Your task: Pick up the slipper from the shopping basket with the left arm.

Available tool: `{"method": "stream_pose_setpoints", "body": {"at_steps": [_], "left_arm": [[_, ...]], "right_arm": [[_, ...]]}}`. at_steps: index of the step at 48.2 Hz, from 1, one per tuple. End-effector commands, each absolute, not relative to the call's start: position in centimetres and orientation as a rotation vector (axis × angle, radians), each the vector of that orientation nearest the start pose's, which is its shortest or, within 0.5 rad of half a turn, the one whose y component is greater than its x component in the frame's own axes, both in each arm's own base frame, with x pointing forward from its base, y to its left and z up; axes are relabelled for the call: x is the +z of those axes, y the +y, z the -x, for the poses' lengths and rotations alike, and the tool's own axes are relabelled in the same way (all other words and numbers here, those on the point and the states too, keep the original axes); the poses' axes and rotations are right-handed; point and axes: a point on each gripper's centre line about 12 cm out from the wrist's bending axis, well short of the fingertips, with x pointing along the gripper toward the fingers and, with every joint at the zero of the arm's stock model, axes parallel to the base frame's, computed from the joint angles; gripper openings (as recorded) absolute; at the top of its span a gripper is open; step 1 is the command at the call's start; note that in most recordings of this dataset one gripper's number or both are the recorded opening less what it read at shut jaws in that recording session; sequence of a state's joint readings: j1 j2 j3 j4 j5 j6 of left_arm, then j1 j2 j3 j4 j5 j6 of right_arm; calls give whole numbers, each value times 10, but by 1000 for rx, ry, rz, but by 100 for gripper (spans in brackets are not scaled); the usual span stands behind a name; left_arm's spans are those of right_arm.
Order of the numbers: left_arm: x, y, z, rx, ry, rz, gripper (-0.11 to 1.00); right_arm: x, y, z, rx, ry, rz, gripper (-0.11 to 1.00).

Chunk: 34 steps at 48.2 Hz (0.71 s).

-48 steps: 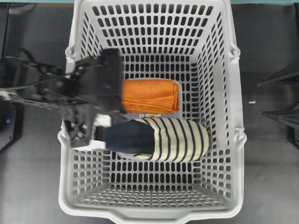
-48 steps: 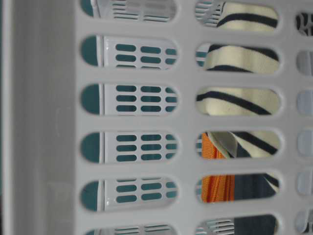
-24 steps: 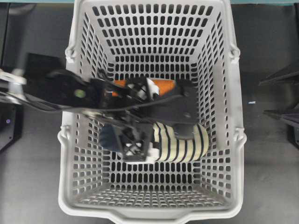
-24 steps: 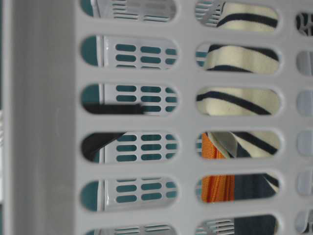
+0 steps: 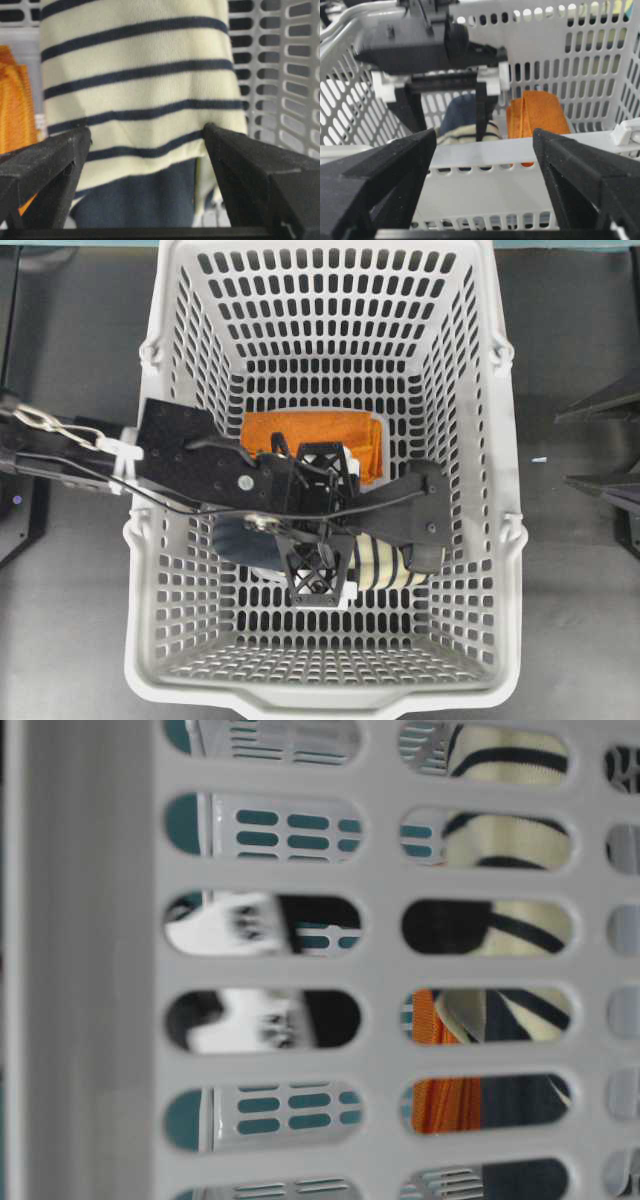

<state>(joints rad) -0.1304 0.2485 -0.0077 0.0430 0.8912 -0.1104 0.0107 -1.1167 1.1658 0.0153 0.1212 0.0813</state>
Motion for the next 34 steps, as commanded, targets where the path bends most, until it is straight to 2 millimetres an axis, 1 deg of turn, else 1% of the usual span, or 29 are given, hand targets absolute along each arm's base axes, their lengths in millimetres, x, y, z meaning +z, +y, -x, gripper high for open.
{"method": "stream_pose_setpoints", "body": {"at_steps": [1, 8, 11, 14, 19, 24, 28, 30, 34], "left_arm": [[224, -59, -470, -44, 1109, -21, 91], [219, -59, -467, -45, 1106, -20, 89], [218, -59, -466, -46, 1109, -22, 86], [217, -59, -466, -47, 1110, -23, 80], [217, -59, -465, -47, 1115, -26, 60], [221, -59, -465, -48, 1107, -25, 32], [231, -58, -465, -48, 1090, -24, 12], [238, -58, -465, -48, 1080, -25, 7], [251, -57, -464, -55, 1072, -36, 7]], "right_arm": [[279, 2, -174, 3, 161, -96, 75], [279, 2, -174, 3, 163, -94, 75], [278, 2, -174, 3, 166, -94, 75], [278, 2, -174, 3, 166, -94, 75], [277, 2, -174, 3, 168, -93, 75], [276, 2, -174, 3, 169, -94, 75], [275, 2, -174, 4, 172, -94, 75], [275, 2, -174, 3, 172, -91, 75], [275, 1, -174, 0, 170, -91, 75]]}}
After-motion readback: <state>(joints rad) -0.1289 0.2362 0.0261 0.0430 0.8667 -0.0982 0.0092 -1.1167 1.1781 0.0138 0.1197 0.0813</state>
